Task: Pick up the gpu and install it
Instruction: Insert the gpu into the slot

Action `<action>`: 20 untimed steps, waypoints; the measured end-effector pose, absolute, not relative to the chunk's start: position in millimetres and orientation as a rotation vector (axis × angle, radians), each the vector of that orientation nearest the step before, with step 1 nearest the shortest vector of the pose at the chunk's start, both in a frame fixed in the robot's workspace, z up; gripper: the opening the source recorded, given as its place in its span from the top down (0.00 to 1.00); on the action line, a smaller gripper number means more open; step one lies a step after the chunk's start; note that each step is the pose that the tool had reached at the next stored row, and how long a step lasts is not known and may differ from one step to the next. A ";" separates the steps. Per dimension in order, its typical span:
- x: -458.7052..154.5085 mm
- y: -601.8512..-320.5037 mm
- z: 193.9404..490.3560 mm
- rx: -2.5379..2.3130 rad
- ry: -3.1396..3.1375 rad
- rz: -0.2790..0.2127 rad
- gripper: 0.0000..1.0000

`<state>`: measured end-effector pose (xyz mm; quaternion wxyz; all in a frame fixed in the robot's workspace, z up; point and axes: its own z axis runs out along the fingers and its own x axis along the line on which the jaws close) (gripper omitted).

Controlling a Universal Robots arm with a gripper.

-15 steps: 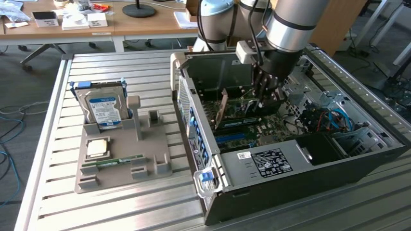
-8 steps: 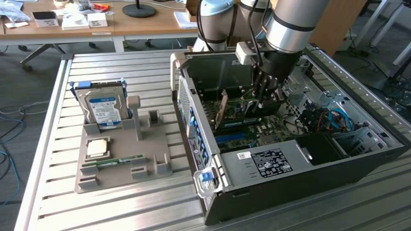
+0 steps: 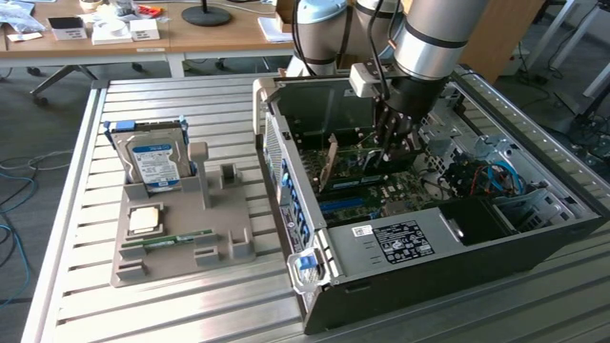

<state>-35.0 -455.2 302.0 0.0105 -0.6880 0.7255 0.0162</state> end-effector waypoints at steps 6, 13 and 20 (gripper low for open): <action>-35.0 -455.1 301.9 -2.147 2.264 0.051 0.73; -35.0 -455.1 298.0 -2.147 2.264 0.051 0.73; -35.0 -455.1 296.7 -2.147 2.264 0.050 0.73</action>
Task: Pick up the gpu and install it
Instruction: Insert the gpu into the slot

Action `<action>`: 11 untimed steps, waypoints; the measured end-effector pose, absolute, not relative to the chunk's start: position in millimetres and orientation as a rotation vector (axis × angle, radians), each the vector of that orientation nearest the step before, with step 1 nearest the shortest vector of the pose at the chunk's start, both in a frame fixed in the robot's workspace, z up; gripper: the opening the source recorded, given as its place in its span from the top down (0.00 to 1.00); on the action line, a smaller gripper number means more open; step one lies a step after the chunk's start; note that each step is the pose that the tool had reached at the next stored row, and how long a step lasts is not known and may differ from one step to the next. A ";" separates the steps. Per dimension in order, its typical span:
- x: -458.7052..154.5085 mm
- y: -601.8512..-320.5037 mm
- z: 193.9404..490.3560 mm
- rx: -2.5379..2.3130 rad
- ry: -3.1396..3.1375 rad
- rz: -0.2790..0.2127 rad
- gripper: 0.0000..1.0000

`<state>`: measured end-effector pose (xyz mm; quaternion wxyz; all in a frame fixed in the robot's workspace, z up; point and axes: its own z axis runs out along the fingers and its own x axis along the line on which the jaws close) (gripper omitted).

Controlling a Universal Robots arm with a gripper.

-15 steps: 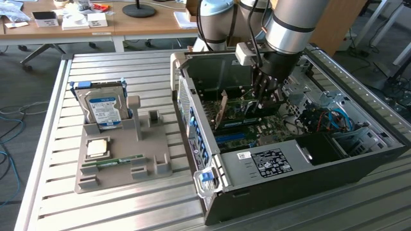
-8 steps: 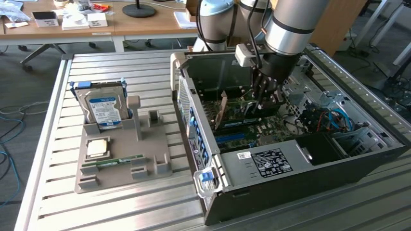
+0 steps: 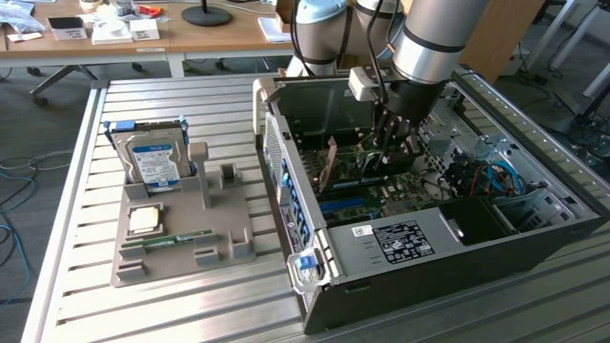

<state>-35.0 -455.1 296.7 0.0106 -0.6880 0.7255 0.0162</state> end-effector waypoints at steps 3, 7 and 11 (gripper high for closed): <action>-35.0 -455.1 295.5 -2.147 2.264 0.051 0.73; -35.0 -455.1 292.5 -2.147 2.264 0.051 0.73; -35.1 -455.1 292.4 -2.147 2.264 0.050 0.73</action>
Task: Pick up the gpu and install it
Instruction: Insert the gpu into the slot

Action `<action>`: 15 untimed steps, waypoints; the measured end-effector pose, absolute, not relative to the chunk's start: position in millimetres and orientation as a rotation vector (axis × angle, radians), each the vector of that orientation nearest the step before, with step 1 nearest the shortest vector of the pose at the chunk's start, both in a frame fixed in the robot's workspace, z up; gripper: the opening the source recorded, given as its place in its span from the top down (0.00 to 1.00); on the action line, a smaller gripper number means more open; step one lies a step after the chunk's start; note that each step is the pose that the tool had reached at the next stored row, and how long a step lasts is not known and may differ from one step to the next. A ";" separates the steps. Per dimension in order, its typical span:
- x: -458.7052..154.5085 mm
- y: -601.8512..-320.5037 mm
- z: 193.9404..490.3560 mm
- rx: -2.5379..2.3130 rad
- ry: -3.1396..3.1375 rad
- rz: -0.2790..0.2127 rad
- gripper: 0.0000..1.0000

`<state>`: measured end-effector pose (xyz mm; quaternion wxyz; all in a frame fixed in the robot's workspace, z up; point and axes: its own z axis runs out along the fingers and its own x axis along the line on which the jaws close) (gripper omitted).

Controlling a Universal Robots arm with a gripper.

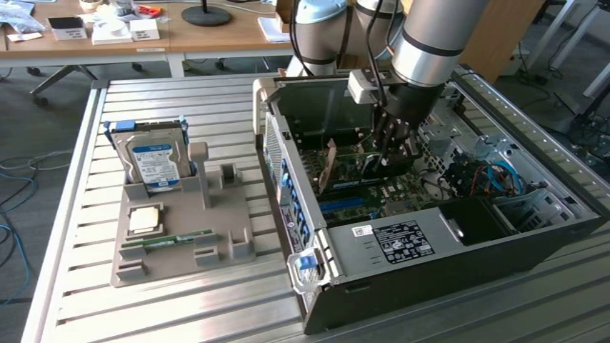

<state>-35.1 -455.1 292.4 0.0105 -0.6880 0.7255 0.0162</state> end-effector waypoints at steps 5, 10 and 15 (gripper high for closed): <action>-35.2 -456.3 292.3 -2.147 2.264 0.051 0.73; -35.1 -456.6 292.3 -2.147 2.264 0.051 0.73; -35.1 -456.6 292.3 -2.147 2.264 0.051 0.73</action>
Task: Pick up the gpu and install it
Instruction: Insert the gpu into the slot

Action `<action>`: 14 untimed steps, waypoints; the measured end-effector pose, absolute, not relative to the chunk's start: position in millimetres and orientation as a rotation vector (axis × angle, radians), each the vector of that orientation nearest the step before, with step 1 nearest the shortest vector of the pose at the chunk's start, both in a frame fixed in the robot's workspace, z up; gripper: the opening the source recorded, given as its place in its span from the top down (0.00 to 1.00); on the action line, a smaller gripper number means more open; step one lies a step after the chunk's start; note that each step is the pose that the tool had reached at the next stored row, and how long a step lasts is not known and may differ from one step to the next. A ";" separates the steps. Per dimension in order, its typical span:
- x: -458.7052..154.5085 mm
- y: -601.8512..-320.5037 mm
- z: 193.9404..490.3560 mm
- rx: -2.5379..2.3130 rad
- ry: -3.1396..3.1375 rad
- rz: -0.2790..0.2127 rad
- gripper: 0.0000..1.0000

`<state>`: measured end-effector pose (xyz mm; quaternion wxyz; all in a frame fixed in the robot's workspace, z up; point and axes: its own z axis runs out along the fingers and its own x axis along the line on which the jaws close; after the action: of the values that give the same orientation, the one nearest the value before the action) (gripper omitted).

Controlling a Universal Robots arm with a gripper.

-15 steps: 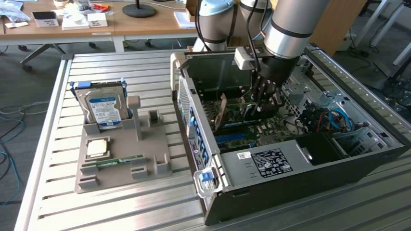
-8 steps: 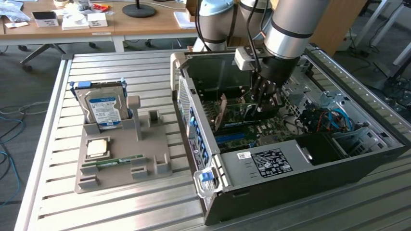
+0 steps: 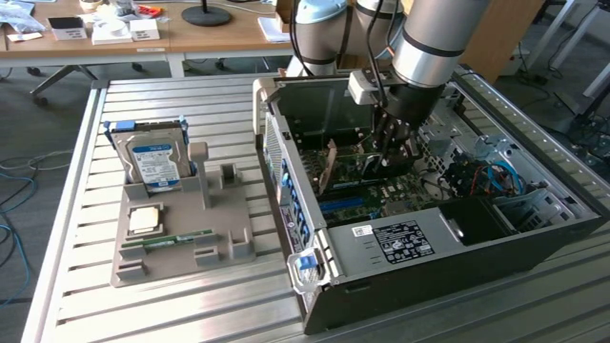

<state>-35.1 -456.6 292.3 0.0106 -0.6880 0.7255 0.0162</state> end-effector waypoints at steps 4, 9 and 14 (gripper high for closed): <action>-35.1 -457.4 292.3 -2.147 2.264 0.051 0.73; -35.1 -457.4 292.3 -2.147 2.264 0.051 0.73; -35.1 -457.4 292.3 -2.147 2.264 0.051 0.73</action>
<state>-35.1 -457.4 292.3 0.0106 -0.6880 0.7255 0.0162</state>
